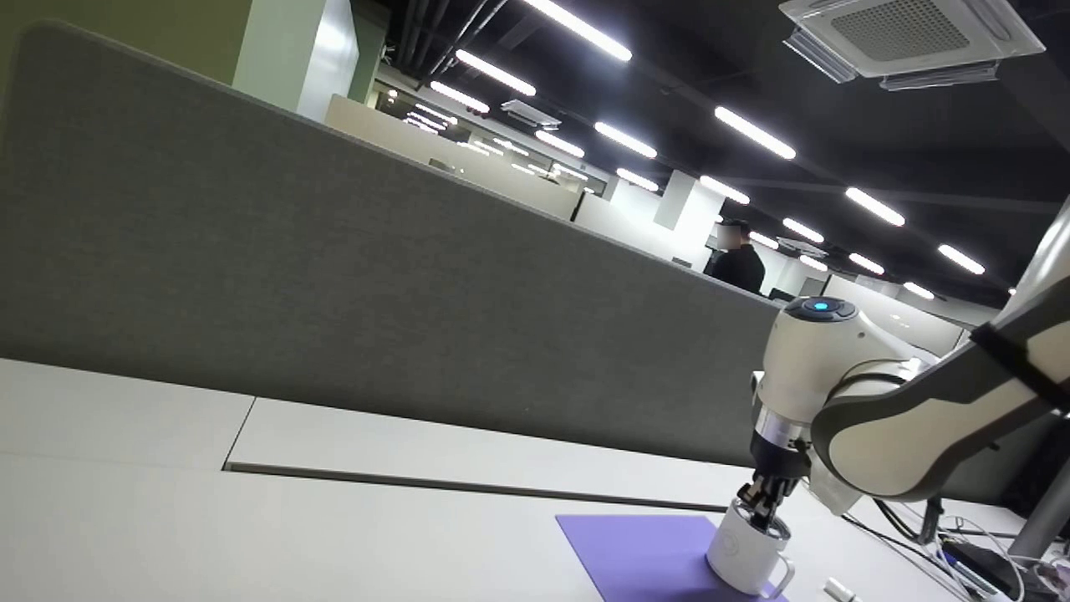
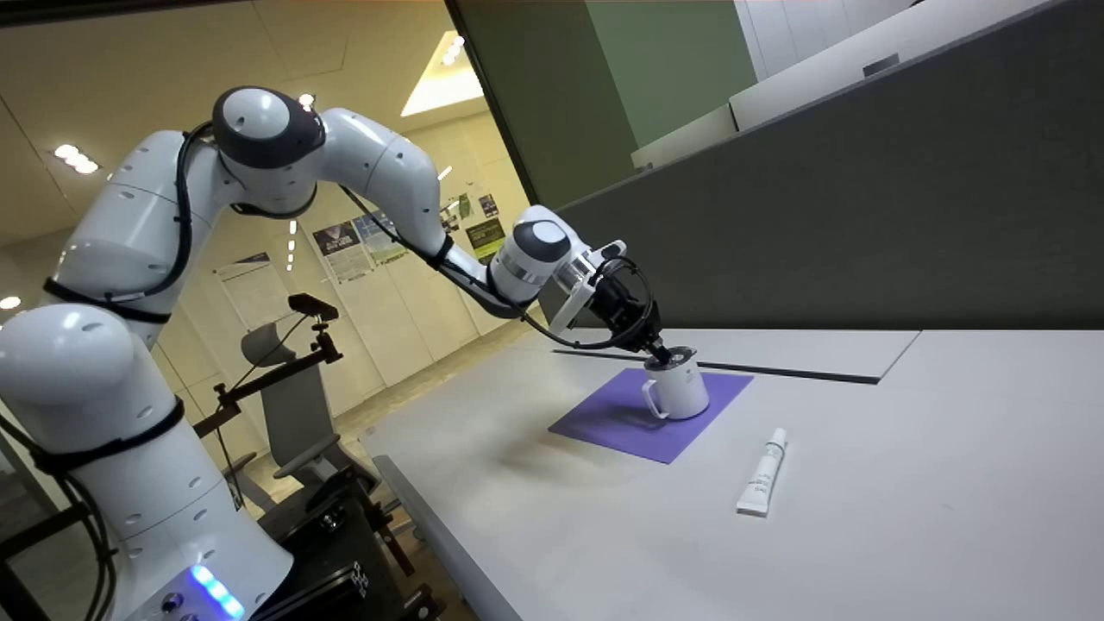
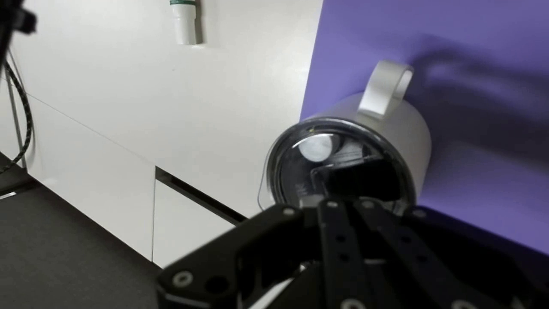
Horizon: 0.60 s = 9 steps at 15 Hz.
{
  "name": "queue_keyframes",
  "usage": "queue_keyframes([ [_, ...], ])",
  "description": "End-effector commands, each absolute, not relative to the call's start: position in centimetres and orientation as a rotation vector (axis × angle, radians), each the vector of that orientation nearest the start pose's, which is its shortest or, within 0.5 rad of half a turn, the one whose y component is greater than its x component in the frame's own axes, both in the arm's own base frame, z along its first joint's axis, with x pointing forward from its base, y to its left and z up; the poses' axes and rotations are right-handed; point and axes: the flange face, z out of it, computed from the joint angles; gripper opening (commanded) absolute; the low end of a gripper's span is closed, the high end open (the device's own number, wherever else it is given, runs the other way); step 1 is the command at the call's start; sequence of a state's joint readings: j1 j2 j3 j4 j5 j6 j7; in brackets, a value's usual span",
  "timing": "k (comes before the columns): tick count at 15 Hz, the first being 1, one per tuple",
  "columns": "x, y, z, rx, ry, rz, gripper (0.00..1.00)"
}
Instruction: Move the black thing on the mug
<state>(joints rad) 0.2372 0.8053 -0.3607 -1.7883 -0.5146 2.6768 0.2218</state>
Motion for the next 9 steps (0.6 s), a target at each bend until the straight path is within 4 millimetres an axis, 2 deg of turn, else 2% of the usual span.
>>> queue_keyframes([
  [1, 65.84, -4.76, 13.18, -3.635, -0.333, -0.262, 0.00],
  [9, 65.83, -4.57, 13.68, -3.624, -0.259, -0.294, 0.00],
])
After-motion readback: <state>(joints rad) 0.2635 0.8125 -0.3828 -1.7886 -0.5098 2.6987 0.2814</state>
